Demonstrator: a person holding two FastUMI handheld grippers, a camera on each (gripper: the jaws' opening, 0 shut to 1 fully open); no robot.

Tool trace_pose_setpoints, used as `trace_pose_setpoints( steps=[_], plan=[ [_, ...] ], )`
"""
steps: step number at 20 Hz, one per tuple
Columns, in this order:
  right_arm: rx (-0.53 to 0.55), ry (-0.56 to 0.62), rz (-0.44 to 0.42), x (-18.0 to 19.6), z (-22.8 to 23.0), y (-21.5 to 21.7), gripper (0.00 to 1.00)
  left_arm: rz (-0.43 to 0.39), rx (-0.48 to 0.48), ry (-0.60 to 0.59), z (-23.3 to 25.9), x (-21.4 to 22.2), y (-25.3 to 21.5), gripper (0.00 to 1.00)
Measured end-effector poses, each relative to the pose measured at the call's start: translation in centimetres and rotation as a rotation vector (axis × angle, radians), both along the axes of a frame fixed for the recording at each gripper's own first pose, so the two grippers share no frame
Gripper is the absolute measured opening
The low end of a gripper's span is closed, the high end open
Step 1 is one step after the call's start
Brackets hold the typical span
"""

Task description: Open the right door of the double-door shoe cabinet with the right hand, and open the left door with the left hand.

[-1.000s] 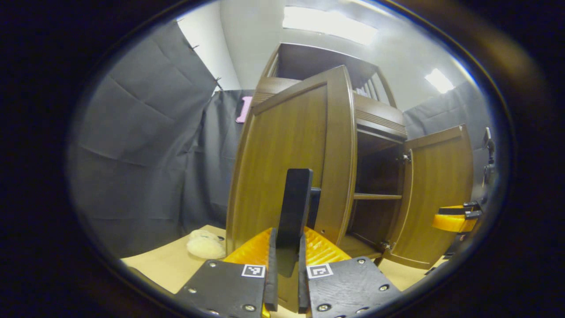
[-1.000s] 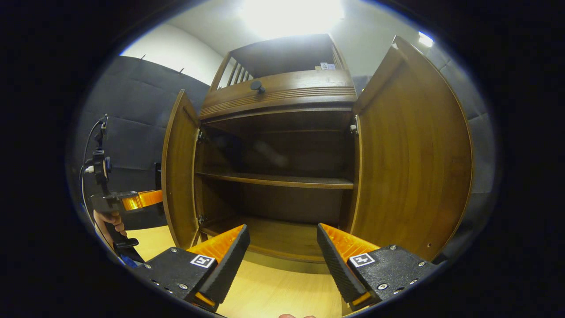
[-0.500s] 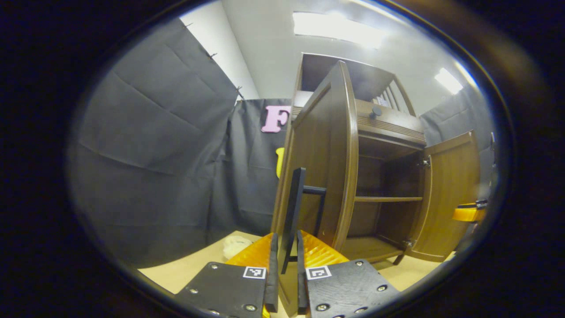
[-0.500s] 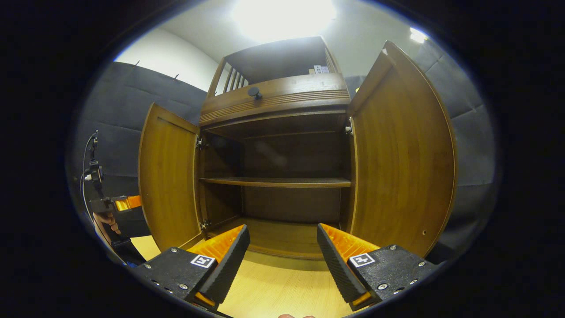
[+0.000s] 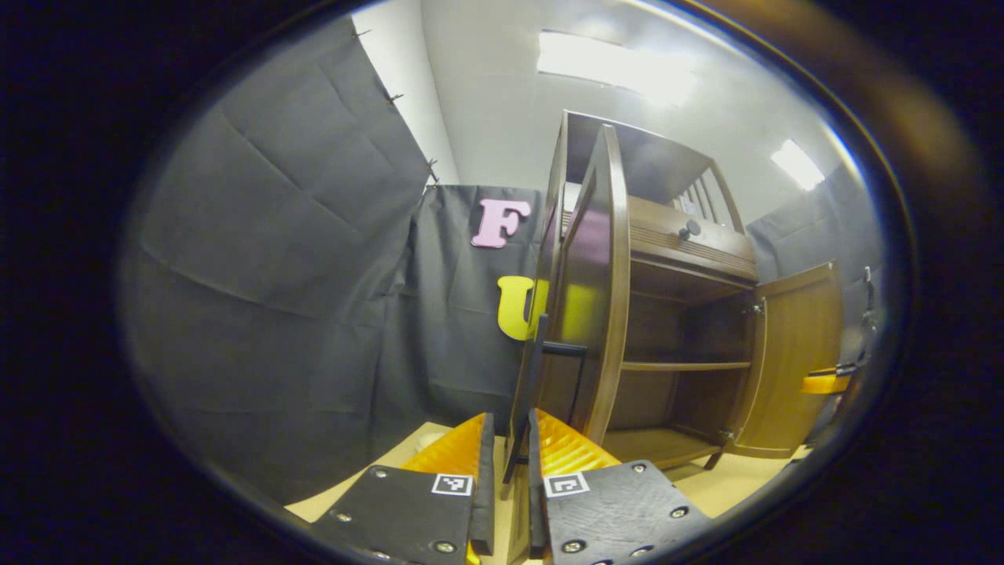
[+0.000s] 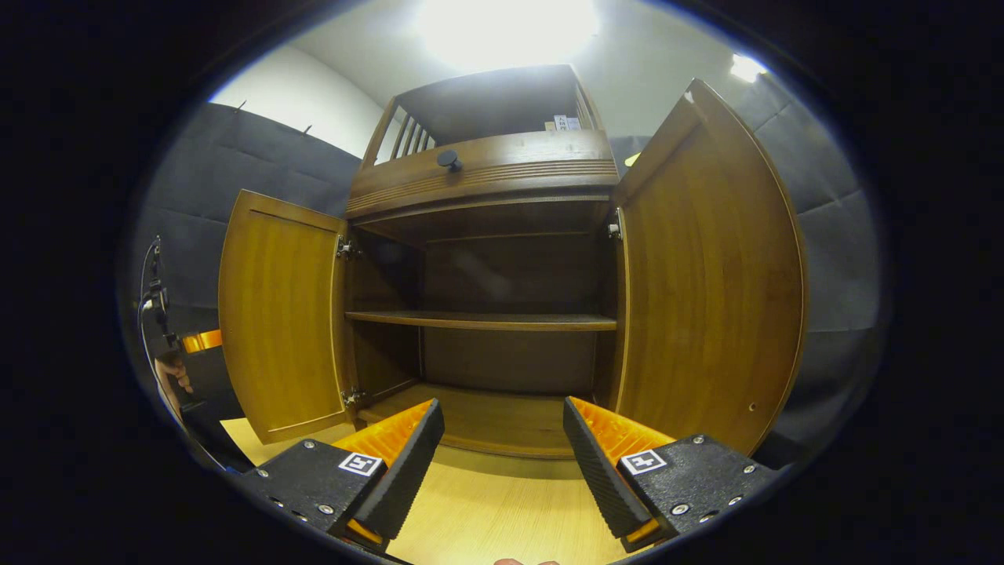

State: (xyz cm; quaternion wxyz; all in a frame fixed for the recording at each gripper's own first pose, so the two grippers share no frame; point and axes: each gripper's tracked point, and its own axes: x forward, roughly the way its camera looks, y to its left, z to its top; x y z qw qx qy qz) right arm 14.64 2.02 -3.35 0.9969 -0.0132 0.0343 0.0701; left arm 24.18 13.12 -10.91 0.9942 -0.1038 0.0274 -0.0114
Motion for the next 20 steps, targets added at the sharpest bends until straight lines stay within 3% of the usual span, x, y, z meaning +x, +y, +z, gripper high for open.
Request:
trace_pose_setpoints(
  steps=[1,6,8,9,11,12,14,15,16,20],
  plan=[
    [-0.001,0.002,-0.005,0.1,-0.2,0.0,0.95,-0.005,0.023,0.007,0.3,0.0,-0.5,0.24],
    [0.009,0.015,-0.017,0.5,-0.9,0.1,0.95,-0.022,0.037,0.028,-0.3,-0.9,0.4,0.12],
    [0.01,0.021,-0.017,0.7,-1.1,0.0,0.95,-0.013,0.037,0.044,-0.4,-1.2,0.5,0.12],
    [0.01,0.021,-0.016,0.7,-1.2,0.0,0.95,-0.008,0.035,0.047,-0.4,-1.4,0.6,0.18],
    [0.012,0.021,-0.016,0.8,-1.3,-0.2,0.95,-0.037,0.029,0.048,-0.5,-1.5,0.3,0.18],
    [0.017,0.023,-0.015,0.9,-1.3,-0.4,0.95,-0.014,0.009,0.042,0.3,-1.2,0.3,0.17],
    [0.03,0.027,-0.013,0.9,-1.6,-0.7,0.95,-0.02,0.008,0.058,-0.4,-1.8,-0.3,0.02],
    [0.031,0.031,-0.012,0.9,-1.8,-0.8,0.95,0.013,0.042,0.07,-0.6,-2.2,0.4,0.1],
    [0.029,0.033,-0.015,0.9,-1.9,-1.2,0.95,0.039,0.072,0.077,-0.2,-2.6,0.8,0.03],
    [0.038,0.037,-0.043,1.0,-2.1,-2.8,0.95,0.133,0.115,0.075,1.5,-3.7,1.5,0.03]
  ],
)
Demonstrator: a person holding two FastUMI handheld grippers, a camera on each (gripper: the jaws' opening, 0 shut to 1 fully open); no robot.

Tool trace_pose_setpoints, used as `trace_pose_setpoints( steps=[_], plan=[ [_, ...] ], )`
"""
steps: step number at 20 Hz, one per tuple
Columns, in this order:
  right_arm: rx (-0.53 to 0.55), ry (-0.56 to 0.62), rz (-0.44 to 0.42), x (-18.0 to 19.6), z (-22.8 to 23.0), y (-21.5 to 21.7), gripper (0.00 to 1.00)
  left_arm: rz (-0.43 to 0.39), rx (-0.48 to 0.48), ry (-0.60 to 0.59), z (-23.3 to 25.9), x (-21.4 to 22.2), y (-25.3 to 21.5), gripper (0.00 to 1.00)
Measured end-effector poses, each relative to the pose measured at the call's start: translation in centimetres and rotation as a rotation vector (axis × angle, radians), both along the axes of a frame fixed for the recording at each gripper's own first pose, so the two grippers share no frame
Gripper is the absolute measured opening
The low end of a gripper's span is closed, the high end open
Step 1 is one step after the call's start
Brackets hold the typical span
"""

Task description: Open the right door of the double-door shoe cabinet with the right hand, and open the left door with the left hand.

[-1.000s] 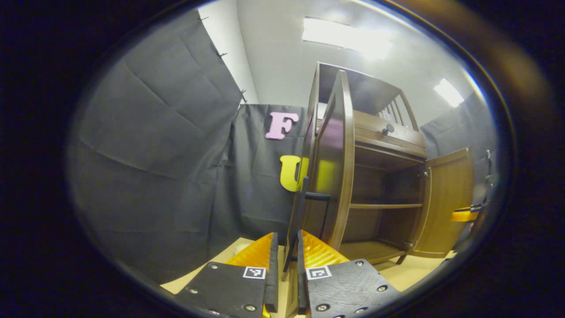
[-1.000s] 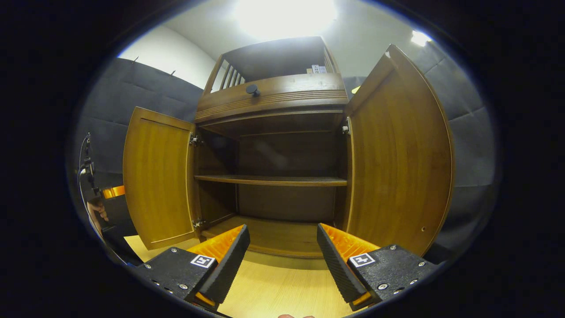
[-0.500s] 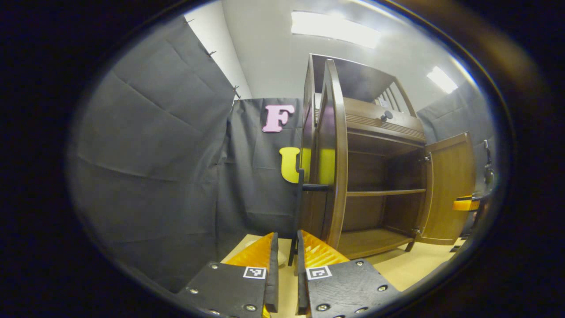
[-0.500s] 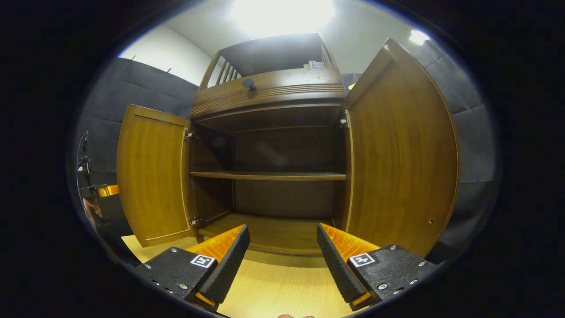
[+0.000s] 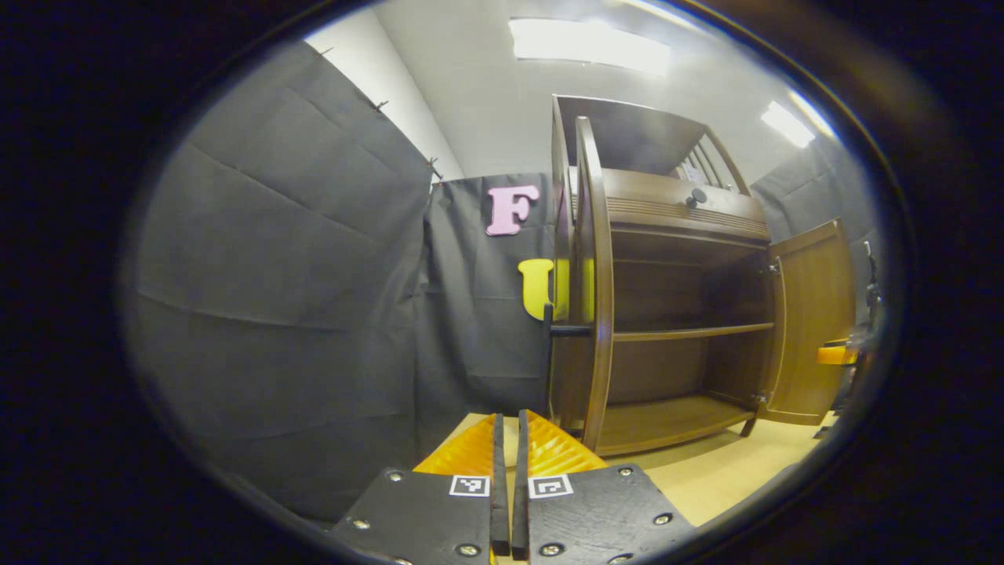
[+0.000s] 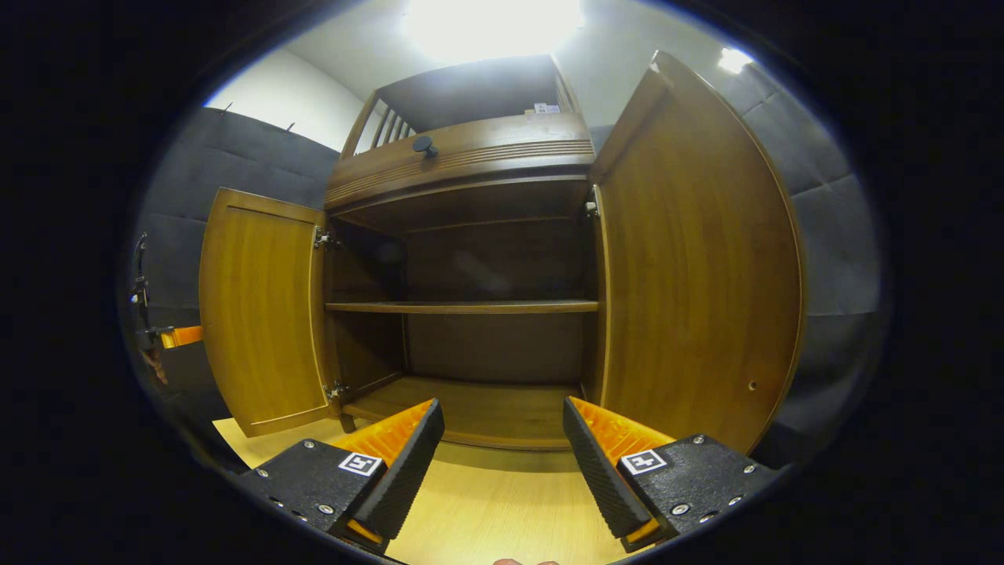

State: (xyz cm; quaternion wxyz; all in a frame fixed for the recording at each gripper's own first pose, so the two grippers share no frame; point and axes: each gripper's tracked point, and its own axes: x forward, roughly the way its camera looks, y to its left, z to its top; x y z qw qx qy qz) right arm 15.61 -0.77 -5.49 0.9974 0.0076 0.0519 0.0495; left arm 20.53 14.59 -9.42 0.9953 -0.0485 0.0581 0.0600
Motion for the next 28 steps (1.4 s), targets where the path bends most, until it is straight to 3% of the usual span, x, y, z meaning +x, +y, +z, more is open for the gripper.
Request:
trace_pose_setpoints(
  steps=[6,8,9,10,11,18,20,28],
  plan=[
    [-0.008,-0.029,-0.018,-0.8,0.9,-1.5,0.95,0.126,0.097,-0.068,5.3,-3.9,-0.4,0.03],
    [-0.01,-0.04,-0.035,-1.1,1.3,-2.4,0.95,0.118,0.096,-0.105,7.3,-4.1,-2.4,0.03],
    [-0.005,-0.043,-0.041,-1.2,1.4,-2.8,0.94,0.101,0.088,-0.119,7.9,-3.8,-3.9,0.1],
    [0.002,-0.044,-0.046,-1.3,1.7,-3.1,0.95,0.097,0.085,-0.129,8.4,-3.4,-5.2,0.0],
    [0.006,-0.043,-0.047,-1.3,1.9,-3.4,0.95,0.094,0.086,-0.14,9.1,-2.9,-6.1,0.05],
    [0.008,-0.081,0.003,-1.4,4.4,-2.9,0.95,-0.031,0.055,-0.19,11.0,0.7,-14.1,1.0],
    [0.014,-0.083,0.01,-1.1,4.8,-2.8,0.94,-0.035,0.046,-0.184,10.8,1.5,-15.4,0.94],
    [0.0,-0.102,-0.012,-0.9,5.3,-4.0,0.94,-0.051,0.046,-0.12,7.8,3.9,-18.6,0.94]
  ],
)
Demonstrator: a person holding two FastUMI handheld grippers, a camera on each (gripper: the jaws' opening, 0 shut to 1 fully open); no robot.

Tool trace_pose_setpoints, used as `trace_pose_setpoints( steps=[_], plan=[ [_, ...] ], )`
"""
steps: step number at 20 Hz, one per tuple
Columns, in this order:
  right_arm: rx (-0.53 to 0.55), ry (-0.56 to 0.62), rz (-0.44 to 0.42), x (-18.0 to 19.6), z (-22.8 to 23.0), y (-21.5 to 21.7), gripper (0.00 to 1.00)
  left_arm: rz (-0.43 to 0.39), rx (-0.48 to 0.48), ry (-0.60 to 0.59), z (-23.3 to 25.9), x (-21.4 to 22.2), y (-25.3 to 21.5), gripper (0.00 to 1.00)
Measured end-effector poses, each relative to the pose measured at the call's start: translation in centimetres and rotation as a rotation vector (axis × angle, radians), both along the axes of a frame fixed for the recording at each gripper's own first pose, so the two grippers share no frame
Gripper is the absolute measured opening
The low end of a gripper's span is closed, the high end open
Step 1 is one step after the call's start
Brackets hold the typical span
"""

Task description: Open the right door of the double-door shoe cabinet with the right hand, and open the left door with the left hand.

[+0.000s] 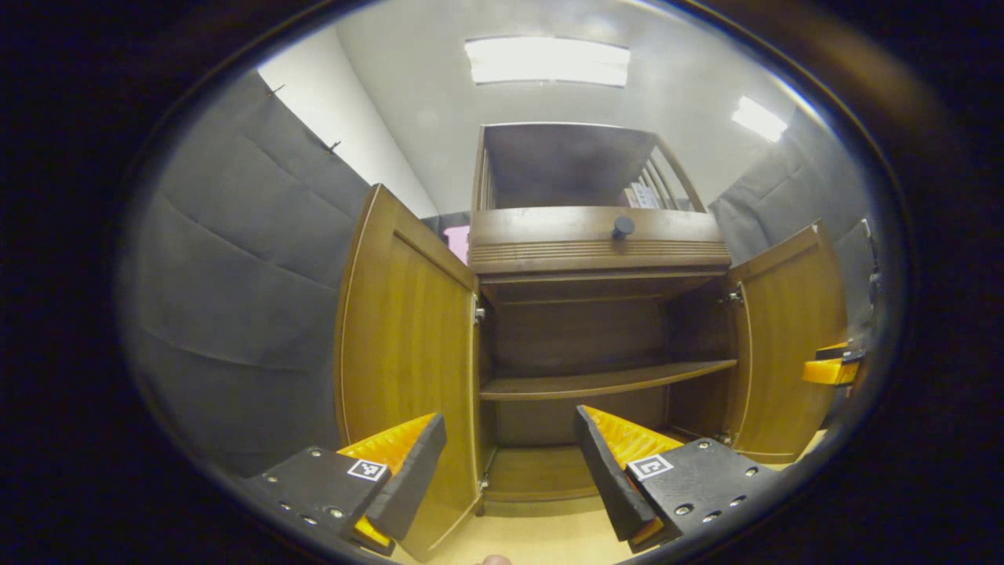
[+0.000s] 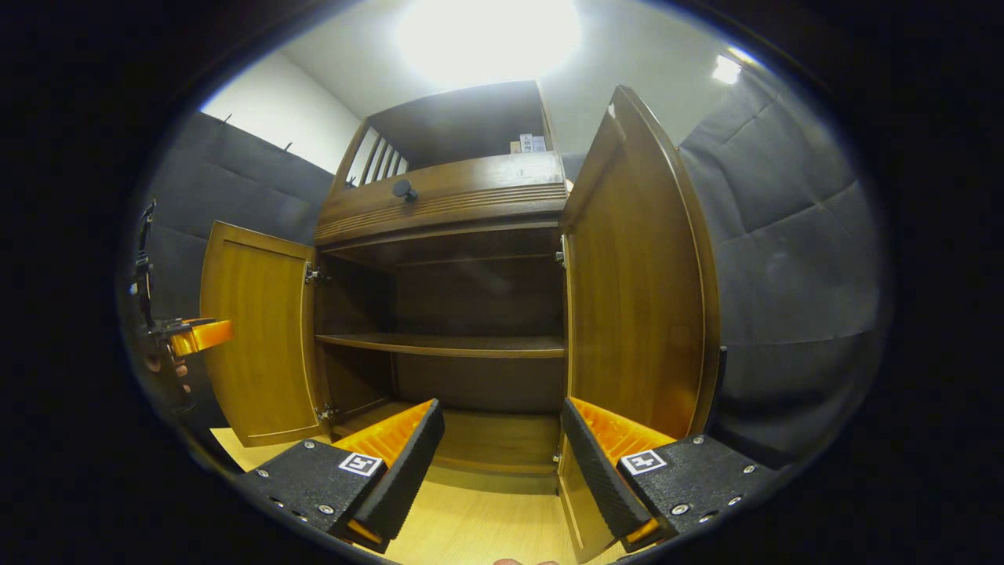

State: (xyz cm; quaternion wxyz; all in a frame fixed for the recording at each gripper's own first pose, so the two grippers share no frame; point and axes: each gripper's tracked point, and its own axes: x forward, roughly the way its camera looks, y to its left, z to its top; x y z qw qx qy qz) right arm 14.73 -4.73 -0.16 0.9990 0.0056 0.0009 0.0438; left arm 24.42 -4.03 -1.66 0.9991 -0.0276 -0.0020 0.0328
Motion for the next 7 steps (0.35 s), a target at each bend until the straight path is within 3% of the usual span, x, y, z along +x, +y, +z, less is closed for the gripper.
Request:
trace_pose_setpoints(
  steps=[2,7],
  plan=[
    [0.009,0.006,-0.001,0.0,-0.16,-0.2,0.94,0.007,0.002,0.002,-0.15,0.02,-0.07,1.0],
    [0.001,0.022,0.008,0.25,-0.83,-0.01,0.94,0.024,-0.003,-0.004,-0.53,0.07,-0.07,1.0]
  ],
)
